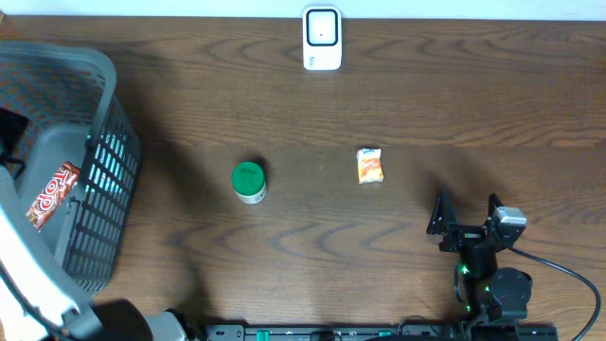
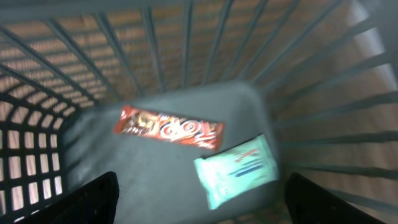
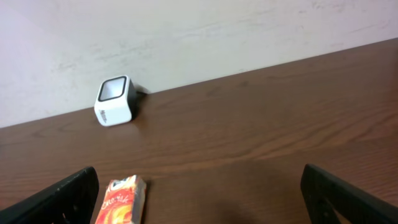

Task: Scan the item barcode
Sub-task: 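Reach the left gripper into the basket and grasp the red candy bar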

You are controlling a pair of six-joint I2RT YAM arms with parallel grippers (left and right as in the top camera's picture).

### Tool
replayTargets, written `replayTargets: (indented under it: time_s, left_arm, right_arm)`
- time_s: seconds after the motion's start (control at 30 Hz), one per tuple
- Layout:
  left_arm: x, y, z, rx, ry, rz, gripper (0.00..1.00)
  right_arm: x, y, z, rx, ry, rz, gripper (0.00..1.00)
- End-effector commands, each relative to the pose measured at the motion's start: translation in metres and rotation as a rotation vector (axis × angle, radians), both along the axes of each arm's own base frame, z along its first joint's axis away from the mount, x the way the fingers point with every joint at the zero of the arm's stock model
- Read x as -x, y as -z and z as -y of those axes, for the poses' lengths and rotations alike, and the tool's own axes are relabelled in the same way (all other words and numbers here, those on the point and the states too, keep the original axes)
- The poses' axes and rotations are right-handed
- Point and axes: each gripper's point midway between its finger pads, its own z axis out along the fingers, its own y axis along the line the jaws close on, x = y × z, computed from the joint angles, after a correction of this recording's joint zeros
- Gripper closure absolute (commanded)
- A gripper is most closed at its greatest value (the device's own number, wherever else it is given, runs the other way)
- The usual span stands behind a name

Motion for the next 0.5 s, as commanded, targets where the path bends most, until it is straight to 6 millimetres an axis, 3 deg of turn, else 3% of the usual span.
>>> replayTargets:
  time_s: [0.0,0.1,0.2,0.47]
  left_arm:
    - [-0.013,0.041,-0.005,0.039,0.110,-0.124,0.15]
    - [-0.029,0.077,-0.012,0.017,0.325,-0.277,0.15]
    - [-0.032,0.118,-0.014,0.036,0.526,-0.437,0.15]
    - [-0.021,0.186,-0.019,0.146,0.704,-0.615,0.15]
  right_arm:
    - [0.000,0.001,-0.002,-0.009,-0.005,-0.001,0.01]
    - [0.000,0.001,-0.002,-0.009,-0.005,-0.001,0.01]
    - [0.000,0.001,-0.002,-0.009,-0.005,-0.001,0.01]
    - [0.000,0.001,-0.002,-0.009,-0.005,-0.001,0.01]
